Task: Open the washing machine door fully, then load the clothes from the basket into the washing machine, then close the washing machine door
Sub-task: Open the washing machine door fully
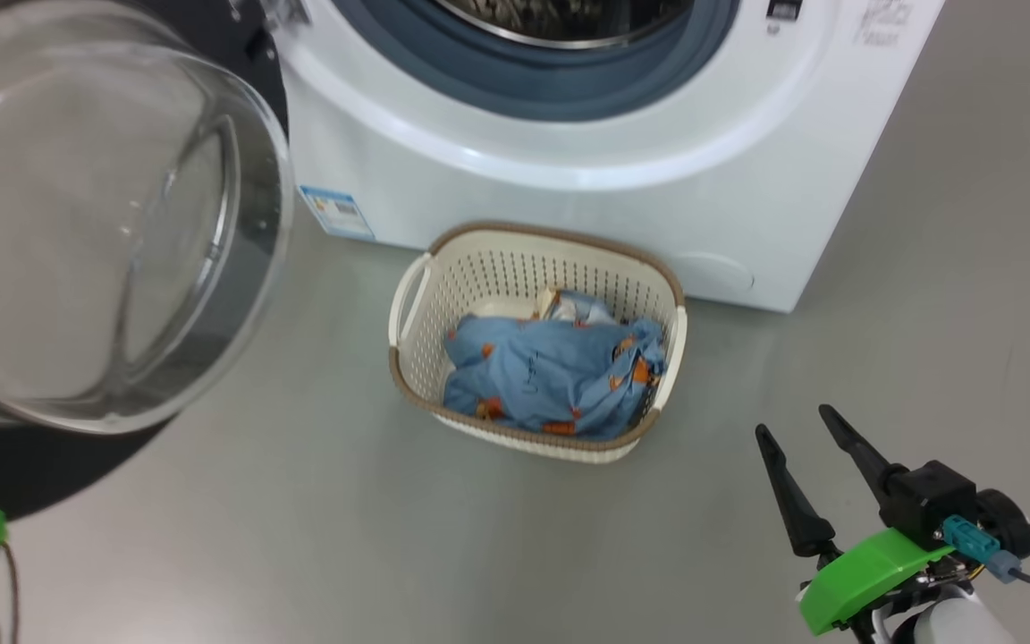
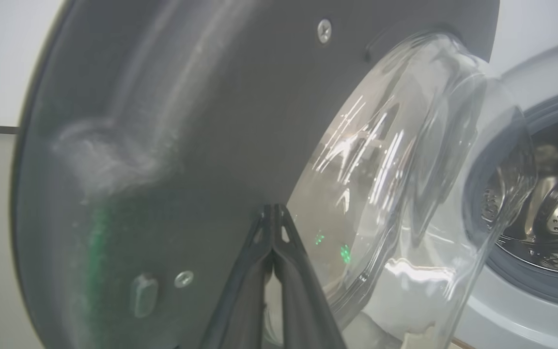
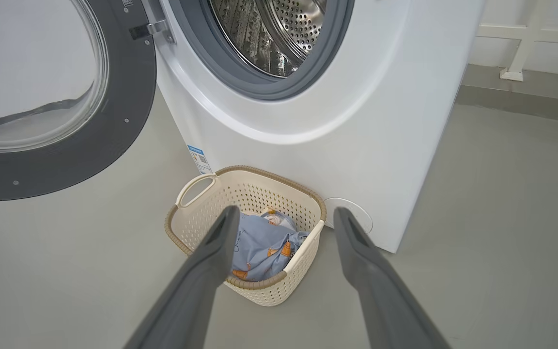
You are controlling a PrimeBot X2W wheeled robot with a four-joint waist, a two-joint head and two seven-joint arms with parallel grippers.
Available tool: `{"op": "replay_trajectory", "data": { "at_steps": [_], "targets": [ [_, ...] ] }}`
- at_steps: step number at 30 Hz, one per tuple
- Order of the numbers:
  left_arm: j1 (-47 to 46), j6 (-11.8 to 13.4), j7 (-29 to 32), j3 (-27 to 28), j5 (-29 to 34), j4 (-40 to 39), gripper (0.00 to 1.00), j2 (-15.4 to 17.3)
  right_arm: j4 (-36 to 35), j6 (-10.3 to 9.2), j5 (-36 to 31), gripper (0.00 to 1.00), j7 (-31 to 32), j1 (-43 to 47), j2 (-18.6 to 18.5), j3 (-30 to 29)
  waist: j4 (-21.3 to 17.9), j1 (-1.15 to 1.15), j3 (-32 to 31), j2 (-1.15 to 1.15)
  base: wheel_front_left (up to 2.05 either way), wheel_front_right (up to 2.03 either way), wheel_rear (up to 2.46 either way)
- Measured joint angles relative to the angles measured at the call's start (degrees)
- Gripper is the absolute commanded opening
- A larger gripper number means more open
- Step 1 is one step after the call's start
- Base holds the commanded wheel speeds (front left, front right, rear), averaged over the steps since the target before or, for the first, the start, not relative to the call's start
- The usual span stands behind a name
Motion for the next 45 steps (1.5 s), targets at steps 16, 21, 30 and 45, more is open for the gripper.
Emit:
{"op": "replay_trajectory", "data": {
  "at_steps": [16,21,30,45],
  "targets": [
    [-9.39,-1.43,-0.01,8.25,3.33,5.64,0.00,2.68,-7.13,0.00,-0.42,1.00,4.83,0.00,-3.98,-1.27,1.08,0.00,7.53,0.00,0.00,0.00,0.00],
    [-10.39,-1.51,-0.01,9.87,4.21,5.88,0.00,2.58,-8.12,0.00,-0.43,1.00,5.55,0.01,-4.36,-1.38,1.55,0.00,8.13,0.00,0.00,0.00,0.00],
    [-10.28,-1.51,-0.01,9.79,4.77,6.10,0.00,2.66,-7.58,0.00,-0.51,1.00,5.05,0.01,-3.80,-1.19,1.37,0.00,6.47,0.00,0.00,0.00,0.00],
    [-2.65,-1.49,-0.01,-0.88,4.70,2.02,0.00,5.45,-0.13,0.00,0.20,1.00,-0.64,0.01,0.27,-0.82,-0.13,0.00,-1.77,0.00,0.00,0.00,0.00]
  ]
}}
